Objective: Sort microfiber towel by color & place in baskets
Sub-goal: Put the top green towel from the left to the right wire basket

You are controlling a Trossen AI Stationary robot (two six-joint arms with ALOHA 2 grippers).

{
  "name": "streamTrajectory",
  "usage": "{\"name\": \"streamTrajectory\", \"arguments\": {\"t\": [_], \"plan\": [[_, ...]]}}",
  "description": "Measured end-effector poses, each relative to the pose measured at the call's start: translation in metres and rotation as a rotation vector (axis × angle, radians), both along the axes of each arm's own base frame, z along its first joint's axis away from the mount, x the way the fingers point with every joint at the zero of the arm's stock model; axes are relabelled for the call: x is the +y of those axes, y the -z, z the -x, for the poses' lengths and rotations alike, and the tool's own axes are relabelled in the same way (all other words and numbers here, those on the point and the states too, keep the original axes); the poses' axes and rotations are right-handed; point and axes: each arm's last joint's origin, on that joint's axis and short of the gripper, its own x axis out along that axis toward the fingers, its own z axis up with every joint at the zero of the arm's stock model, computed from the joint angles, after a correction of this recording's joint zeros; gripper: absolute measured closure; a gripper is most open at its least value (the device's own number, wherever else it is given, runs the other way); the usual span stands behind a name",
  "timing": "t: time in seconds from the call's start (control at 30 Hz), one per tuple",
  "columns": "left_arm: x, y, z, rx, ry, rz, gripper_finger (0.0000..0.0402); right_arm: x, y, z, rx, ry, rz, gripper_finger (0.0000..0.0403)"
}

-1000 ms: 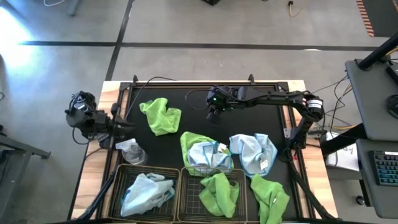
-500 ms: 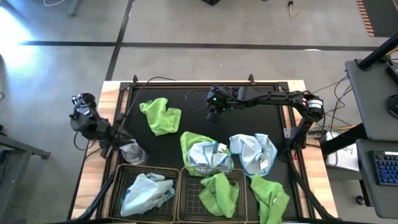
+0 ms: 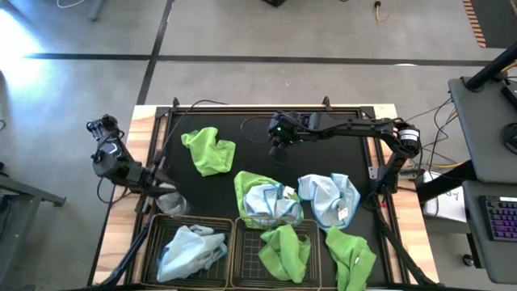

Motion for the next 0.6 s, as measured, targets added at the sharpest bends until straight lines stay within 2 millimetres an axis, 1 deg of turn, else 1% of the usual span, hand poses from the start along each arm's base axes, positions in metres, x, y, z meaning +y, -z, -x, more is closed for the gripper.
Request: {"name": "streamTrajectory", "arguments": {"t": [0.1,0.13,0.33,0.6], "plan": [[-0.001,-0.007,-0.002,0.027,-0.020,0.143,0.0363,0.000,0.000,0.000,0.000,0.000,0.000,0.0197],[-0.003,-0.008,-0.003,0.035,-0.013,0.160,0.0363,0.000,0.000,0.000,0.000,0.000,0.000,0.0197],[-0.015,-0.011,-0.008,0.080,0.132,0.103,0.0363,0.000,0.000,0.000,0.000,0.000,0.000,0.0197],[-0.022,-0.008,-0.012,0.124,0.141,0.036,0.0363,0.000,0.000,0.000,0.000,0.000,0.000,0.0197]]}}
